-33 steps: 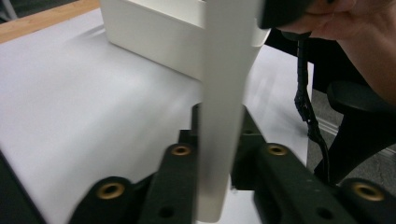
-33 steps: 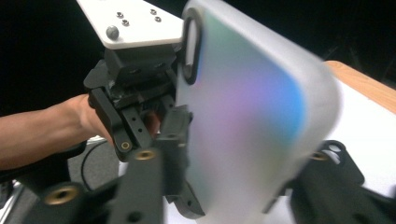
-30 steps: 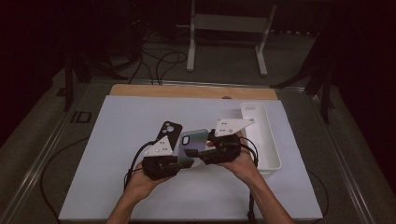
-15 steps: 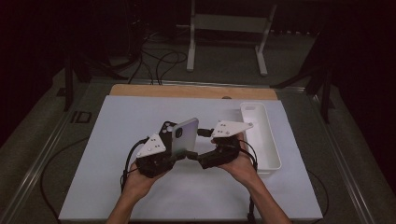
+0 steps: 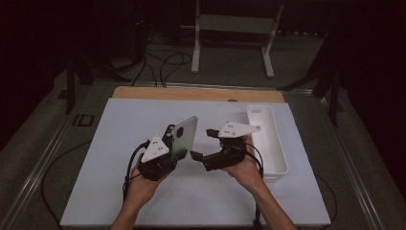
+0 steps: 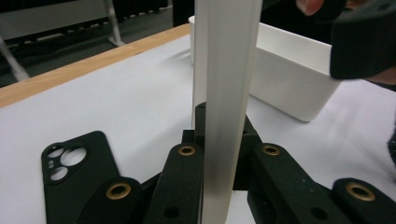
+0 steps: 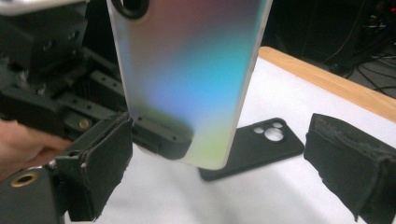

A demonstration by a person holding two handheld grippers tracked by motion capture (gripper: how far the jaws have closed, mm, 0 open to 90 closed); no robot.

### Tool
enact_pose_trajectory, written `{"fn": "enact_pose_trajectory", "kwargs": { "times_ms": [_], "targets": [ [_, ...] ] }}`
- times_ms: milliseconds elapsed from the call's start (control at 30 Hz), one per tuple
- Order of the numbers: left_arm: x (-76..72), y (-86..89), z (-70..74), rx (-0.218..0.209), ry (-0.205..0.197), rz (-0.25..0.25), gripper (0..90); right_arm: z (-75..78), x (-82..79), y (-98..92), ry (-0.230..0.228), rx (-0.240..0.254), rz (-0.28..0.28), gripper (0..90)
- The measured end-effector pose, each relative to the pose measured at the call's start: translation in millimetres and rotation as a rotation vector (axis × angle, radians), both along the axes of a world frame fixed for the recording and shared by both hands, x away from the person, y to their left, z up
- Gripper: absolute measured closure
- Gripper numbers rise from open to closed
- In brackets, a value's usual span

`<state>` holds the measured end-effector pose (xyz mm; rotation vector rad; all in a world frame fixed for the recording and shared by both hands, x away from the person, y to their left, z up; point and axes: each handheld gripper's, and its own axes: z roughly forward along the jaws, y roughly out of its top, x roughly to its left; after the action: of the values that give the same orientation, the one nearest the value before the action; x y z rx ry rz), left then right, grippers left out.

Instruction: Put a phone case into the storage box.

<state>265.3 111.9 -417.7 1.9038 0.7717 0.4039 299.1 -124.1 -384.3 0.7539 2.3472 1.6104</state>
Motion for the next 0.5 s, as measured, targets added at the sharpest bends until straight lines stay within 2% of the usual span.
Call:
{"fn": "enact_pose_trajectory", "kwargs": {
  "times_ms": [233, 400, 500],
  "targets": [
    [1.7, -5.9, -8.5, 0.017, 0.023, 0.011, 85.8, 6.9, -1.1, 3.4, -0.009, 0.035, -0.049, 8.0],
    [2.1, -8.8, -12.4, 0.015, 0.032, 0.013, 85.8, 9.9, -2.5, 7.8, -0.016, 0.049, -0.062, 8.2],
    [2.3, -12.0, -15.5, 0.023, 0.041, 0.009, 85.8, 11.7, -2.8, 13.7, -0.015, 0.059, -0.078, 11.2]
  ]
}}
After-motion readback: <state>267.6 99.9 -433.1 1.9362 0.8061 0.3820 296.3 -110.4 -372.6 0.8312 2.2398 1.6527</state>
